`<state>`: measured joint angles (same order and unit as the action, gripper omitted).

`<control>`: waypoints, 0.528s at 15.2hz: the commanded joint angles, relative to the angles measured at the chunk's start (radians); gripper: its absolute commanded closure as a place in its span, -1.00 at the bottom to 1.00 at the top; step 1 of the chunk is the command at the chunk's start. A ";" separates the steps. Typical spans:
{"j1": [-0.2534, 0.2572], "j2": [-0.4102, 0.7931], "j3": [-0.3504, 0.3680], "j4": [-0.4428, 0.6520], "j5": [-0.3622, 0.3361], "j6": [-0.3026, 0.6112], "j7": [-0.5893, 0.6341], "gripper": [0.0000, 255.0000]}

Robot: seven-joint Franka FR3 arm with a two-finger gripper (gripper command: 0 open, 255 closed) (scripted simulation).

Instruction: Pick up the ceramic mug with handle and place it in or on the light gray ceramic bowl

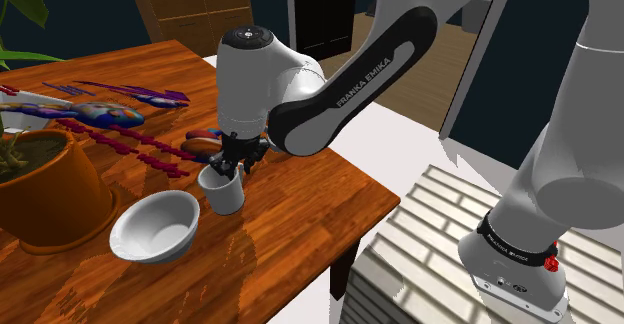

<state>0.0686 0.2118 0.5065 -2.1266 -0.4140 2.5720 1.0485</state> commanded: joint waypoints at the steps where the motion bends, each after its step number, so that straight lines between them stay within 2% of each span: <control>1: 0.001 0.002 0.001 -0.001 0.000 0.001 0.001 1.00; 5: 0.001 0.002 0.001 0.000 0.000 0.000 0.000 1.00; 8: -0.008 -0.025 0.014 0.010 0.036 -0.031 -0.029 1.00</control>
<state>0.0629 0.1946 0.5162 -2.1225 -0.3881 2.5507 1.0281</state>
